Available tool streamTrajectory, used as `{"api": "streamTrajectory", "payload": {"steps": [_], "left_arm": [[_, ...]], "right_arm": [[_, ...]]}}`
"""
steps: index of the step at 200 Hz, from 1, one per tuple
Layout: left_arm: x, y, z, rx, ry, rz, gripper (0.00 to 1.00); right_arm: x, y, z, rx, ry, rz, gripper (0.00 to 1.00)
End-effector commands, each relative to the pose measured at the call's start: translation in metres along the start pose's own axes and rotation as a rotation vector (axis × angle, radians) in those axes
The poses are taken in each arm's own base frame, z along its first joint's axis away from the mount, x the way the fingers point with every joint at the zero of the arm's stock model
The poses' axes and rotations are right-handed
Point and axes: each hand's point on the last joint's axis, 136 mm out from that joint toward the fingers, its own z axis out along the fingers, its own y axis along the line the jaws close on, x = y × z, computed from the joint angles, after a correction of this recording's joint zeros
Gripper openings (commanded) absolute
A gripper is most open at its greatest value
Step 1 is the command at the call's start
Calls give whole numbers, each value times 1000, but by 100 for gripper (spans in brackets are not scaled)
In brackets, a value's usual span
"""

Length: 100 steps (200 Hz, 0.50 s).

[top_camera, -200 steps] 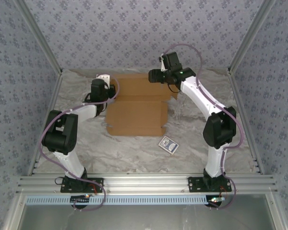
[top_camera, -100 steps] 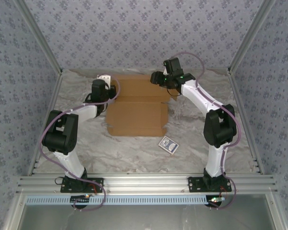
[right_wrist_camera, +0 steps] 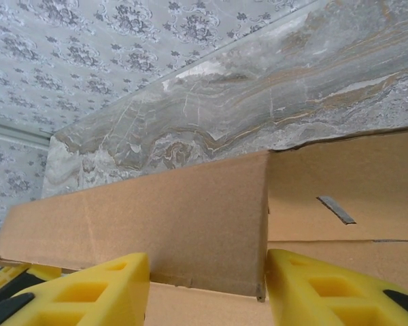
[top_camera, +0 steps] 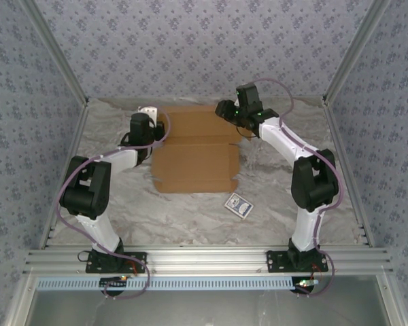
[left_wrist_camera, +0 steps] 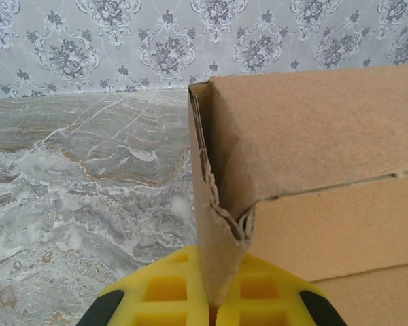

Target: Fold the paper box

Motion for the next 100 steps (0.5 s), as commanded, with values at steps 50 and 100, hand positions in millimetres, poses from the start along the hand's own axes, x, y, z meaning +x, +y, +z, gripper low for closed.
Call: {"api": "streamTrajectory", "payload": {"steps": [50,100], "left_arm": [[-32,-6,-12,10,-104,6,0],[-34,-5,-14,4,-105,5,1]], "right_arm": [[-16,-10,-45,66,-81,-80,75],[23,-31,-72,167,-47,-254,77]]}}
